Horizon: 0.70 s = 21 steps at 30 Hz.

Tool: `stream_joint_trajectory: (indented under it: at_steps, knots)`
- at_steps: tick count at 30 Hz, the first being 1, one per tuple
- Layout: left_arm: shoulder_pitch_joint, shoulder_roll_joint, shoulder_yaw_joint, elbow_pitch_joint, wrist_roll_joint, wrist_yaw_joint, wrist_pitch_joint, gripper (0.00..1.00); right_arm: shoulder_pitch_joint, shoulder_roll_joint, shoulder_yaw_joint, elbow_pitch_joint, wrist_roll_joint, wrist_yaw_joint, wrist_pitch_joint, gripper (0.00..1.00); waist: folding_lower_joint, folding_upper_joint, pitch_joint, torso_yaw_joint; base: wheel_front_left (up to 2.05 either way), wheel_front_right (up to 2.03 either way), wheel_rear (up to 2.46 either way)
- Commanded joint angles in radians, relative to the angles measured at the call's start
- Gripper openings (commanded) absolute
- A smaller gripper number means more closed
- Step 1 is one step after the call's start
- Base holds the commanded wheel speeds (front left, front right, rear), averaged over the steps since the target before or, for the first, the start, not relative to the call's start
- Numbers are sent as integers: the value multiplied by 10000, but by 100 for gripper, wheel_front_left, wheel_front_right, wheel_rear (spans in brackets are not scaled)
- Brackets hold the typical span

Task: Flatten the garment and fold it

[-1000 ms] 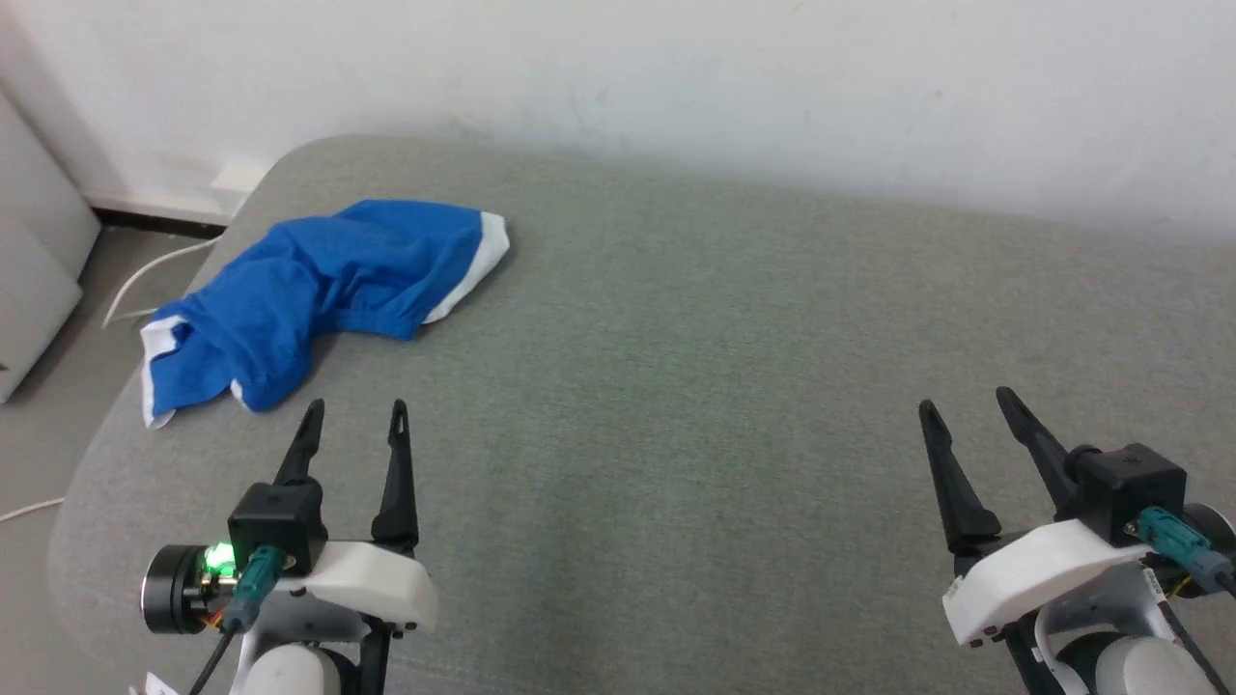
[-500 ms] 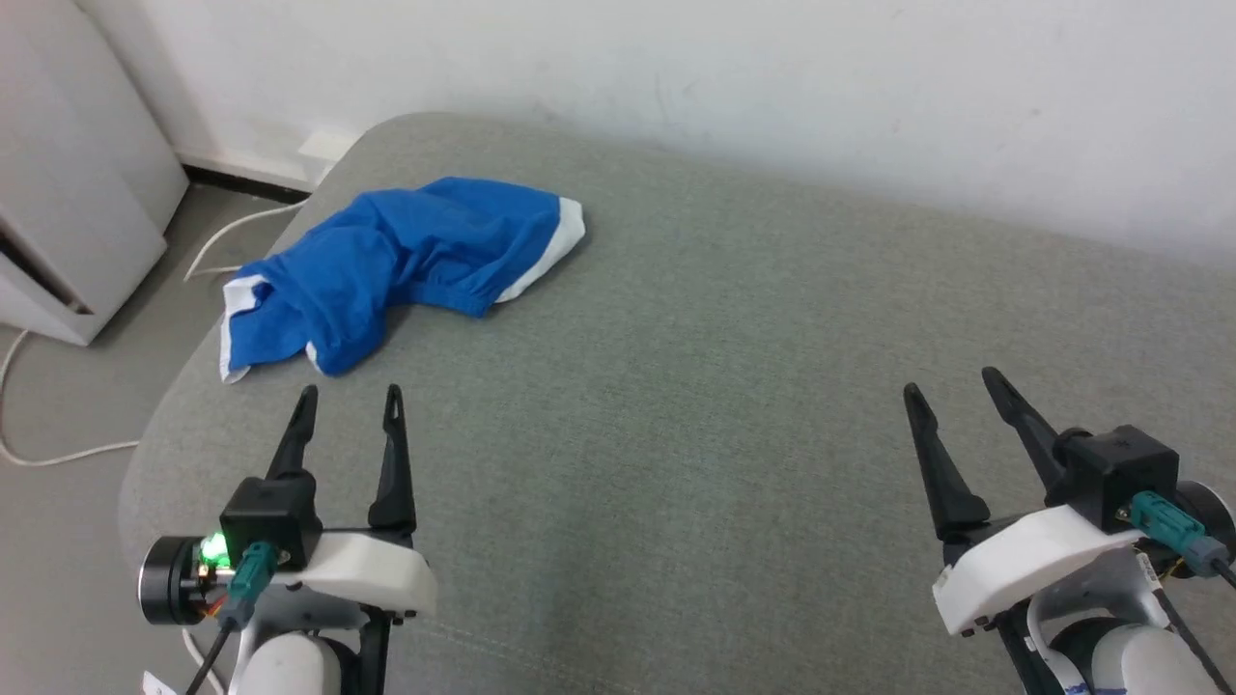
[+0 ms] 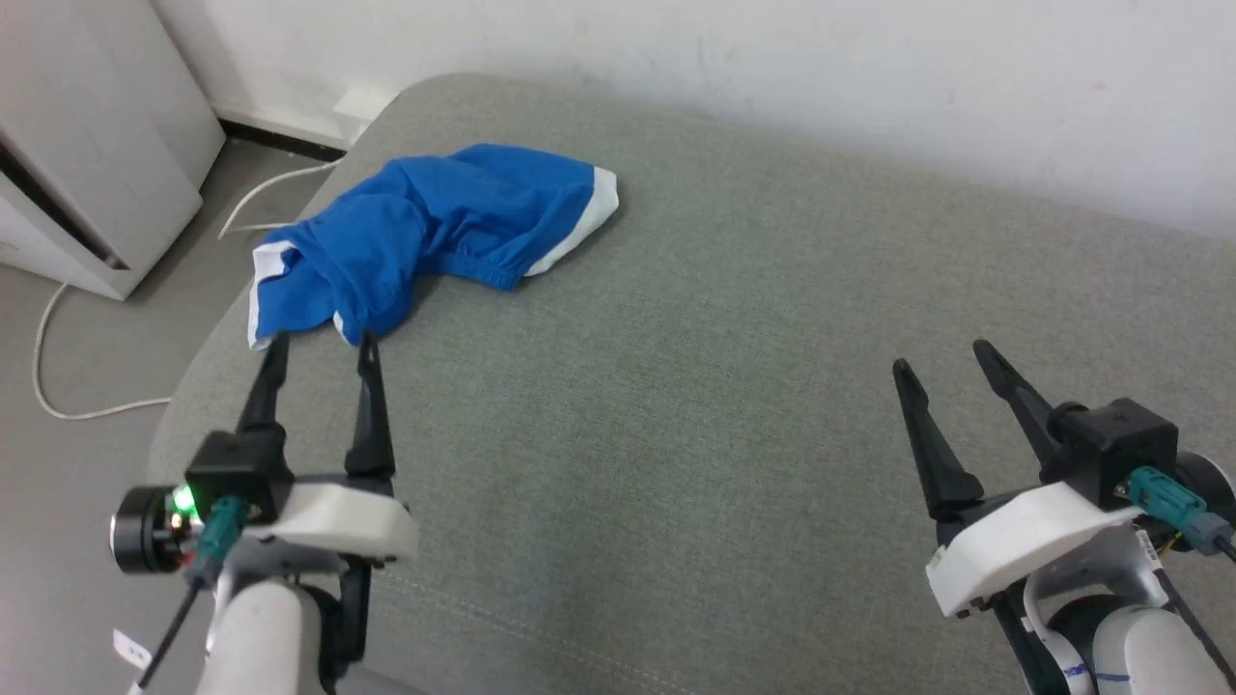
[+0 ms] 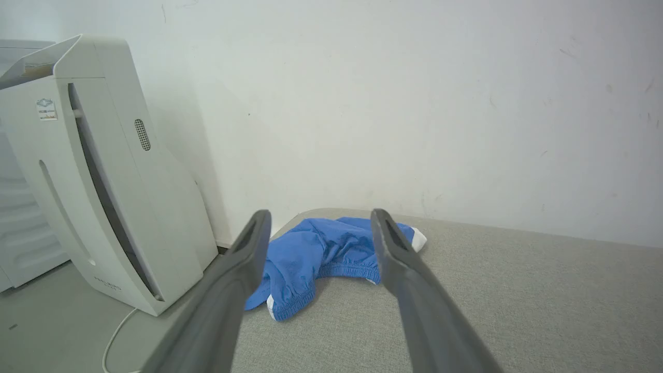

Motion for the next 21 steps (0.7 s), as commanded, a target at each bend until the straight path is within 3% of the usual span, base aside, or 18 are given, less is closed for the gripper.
stream_joint_trajectory:
  at_steps: [1,12,21]
  knots:
    - [-276,87,43,45,-80,37,-95,100,-180,-3,22,-116,52,-15,37,100,0,1,72,15,0,0,0]
    - [-3501,1065,453,740,-262,-108,-228,100,-697,-149,254,-588,39,-17,486,100,0,1,960,-432,0,0,0]
    - [-6802,2592,771,2558,-443,-637,435,100,-1349,-537,456,-1308,-72,-18,827,100,0,1,2571,-1414,0,0,0]
